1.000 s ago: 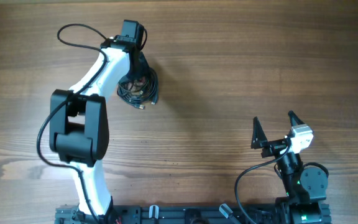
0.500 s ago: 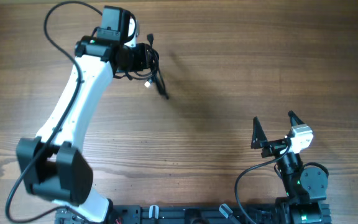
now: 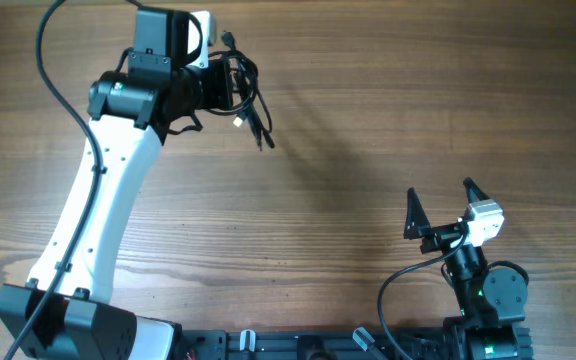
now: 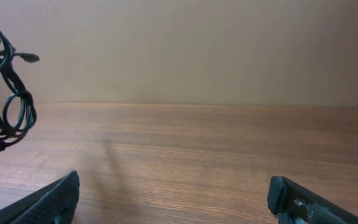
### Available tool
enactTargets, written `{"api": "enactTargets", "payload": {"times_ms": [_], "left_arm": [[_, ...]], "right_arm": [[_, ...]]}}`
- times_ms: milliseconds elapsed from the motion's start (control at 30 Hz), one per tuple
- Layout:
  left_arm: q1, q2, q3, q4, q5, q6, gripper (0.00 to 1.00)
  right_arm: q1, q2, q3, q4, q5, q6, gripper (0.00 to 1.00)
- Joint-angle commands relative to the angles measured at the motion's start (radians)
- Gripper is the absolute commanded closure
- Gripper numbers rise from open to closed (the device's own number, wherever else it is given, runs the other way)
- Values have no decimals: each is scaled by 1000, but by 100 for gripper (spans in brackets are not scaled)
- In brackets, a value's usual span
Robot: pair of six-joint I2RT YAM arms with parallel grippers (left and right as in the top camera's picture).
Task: Untangle cables
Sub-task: 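Lift the grasped cable bundle up with the left gripper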
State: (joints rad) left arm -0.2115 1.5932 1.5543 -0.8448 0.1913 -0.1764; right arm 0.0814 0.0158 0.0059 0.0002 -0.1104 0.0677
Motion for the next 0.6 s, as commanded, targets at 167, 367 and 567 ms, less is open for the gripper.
{"api": "enactTargets", "payload": {"times_ms": [167, 367, 567], "left_arm": [[18, -2, 3, -64, 499, 141, 96], [54, -2, 2, -129, 822, 342, 96], [56, -2, 2, -129, 942, 421, 96]], "right_arm": [[-4, -2, -1, 5, 13, 13, 0], [-4, -2, -1, 5, 8, 14, 0], [-4, -2, -1, 12, -25, 155, 0]]}}
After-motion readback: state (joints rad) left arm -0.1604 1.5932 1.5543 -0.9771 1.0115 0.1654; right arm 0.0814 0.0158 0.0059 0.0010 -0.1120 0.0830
